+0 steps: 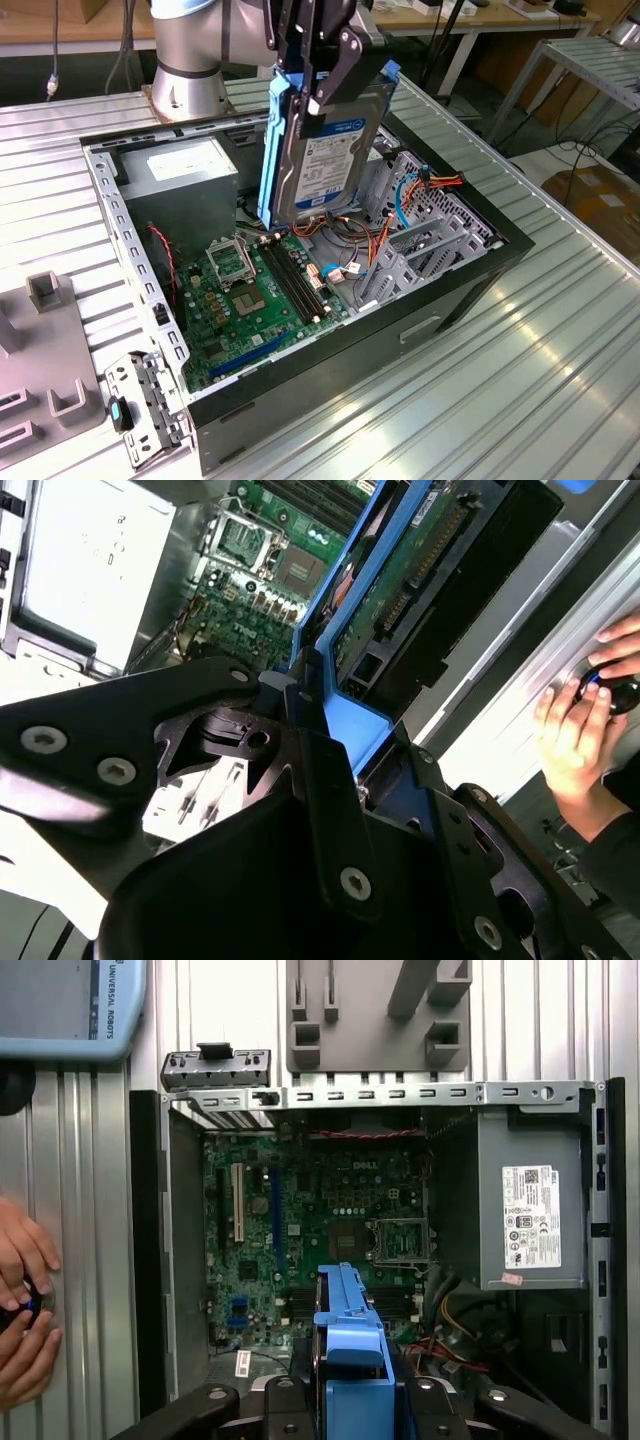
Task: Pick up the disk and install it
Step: 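Insert the disk into the insertion slot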
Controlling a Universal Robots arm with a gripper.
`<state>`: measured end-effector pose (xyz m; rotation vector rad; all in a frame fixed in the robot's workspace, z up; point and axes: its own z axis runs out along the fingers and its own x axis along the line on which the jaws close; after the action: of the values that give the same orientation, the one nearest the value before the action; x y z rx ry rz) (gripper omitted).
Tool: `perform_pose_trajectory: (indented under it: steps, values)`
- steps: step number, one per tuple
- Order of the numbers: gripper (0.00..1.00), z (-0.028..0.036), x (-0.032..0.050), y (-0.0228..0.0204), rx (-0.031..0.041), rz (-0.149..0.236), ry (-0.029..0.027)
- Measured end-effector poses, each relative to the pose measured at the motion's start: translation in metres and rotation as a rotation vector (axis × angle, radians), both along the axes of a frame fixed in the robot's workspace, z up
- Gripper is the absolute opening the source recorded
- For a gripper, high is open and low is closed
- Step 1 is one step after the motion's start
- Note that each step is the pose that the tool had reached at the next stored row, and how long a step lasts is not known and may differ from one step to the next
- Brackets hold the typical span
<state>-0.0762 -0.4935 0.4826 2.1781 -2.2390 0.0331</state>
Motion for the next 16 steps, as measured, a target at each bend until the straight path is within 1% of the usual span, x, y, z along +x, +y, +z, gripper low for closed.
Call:
perform_pose_trajectory:
  steps: [3,6,8,10,12,15,16]
  values:
    - [0.37,-0.0007,0.0101,0.0000,-0.0023,0.000,0.0000]
    - [0.37,-0.0009,0.0144,-0.0001,-0.0031,0.000,-0.0001]
    - [0.37,-0.0013,0.0154,-0.0018,-0.0032,0.000,-0.0001]
    - [0.37,-0.0018,0.0154,-0.0057,-0.0031,0.000,-0.0001]
    - [0.37,-0.0023,0.0154,-0.0113,-0.0032,0.000,0.0000]
    - [0.37,-0.0034,0.0154,-0.0213,-0.0031,0.000,-0.0001]
    - [0.37,-0.0036,0.0154,-0.0236,-0.0032,0.000,0.0000]
